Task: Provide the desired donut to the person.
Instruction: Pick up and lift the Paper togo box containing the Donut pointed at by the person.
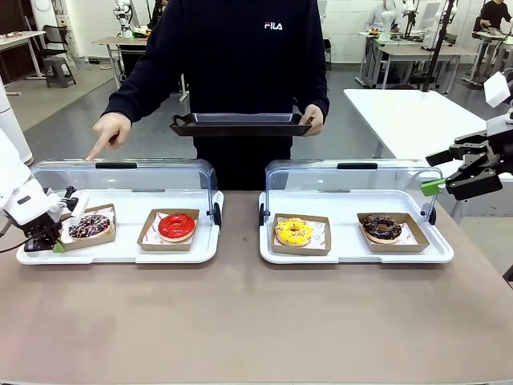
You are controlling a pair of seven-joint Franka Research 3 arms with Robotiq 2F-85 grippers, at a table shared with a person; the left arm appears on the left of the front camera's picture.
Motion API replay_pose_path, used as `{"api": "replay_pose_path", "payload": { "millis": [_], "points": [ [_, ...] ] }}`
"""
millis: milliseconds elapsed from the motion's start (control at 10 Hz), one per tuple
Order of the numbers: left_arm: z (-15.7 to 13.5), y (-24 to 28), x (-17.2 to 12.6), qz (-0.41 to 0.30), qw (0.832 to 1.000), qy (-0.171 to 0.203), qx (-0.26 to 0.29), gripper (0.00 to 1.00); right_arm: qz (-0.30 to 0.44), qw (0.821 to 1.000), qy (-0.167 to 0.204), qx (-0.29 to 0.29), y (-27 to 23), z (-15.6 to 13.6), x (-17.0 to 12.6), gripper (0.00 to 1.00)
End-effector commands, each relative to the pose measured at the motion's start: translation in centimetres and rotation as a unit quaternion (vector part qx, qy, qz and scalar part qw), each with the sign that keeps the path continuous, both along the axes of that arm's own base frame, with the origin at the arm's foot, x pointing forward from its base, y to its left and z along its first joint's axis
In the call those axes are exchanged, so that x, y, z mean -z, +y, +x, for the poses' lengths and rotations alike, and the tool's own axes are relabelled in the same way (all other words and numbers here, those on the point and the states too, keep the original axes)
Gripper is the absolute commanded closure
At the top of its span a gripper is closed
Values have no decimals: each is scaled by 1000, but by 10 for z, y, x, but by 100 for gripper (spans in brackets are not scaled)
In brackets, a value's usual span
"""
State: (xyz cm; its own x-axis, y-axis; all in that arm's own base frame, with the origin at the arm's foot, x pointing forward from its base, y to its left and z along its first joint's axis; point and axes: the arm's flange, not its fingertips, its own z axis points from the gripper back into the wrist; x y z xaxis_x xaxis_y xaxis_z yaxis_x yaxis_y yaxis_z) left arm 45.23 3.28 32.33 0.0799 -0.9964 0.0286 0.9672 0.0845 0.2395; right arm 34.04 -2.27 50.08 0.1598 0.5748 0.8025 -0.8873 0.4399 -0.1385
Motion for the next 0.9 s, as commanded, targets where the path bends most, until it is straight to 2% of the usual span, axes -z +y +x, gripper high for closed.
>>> {"api": "replay_pose_path", "payload": {
  "millis": [0,300,500,600,800],
  "points": [
    [-6,0,-7,2,1000,3,-3,100,11,1000,-8,-7,0,4,2,0],
    [-19,2,-16,-4,1000,-11,7,100,11,1000,-8,-7,0,4,2,0],
    [-37,6,-34,-38,998,-37,14,100,11,1000,-8,-7,0,4,2,0],
    [-58,9,-50,-59,997,-37,12,100,11,1000,-8,-7,0,4,2,0],
    [-100,17,-71,-72,997,1,-11,100,11,1000,-8,-7,0,4,2,0]
  ]
}}
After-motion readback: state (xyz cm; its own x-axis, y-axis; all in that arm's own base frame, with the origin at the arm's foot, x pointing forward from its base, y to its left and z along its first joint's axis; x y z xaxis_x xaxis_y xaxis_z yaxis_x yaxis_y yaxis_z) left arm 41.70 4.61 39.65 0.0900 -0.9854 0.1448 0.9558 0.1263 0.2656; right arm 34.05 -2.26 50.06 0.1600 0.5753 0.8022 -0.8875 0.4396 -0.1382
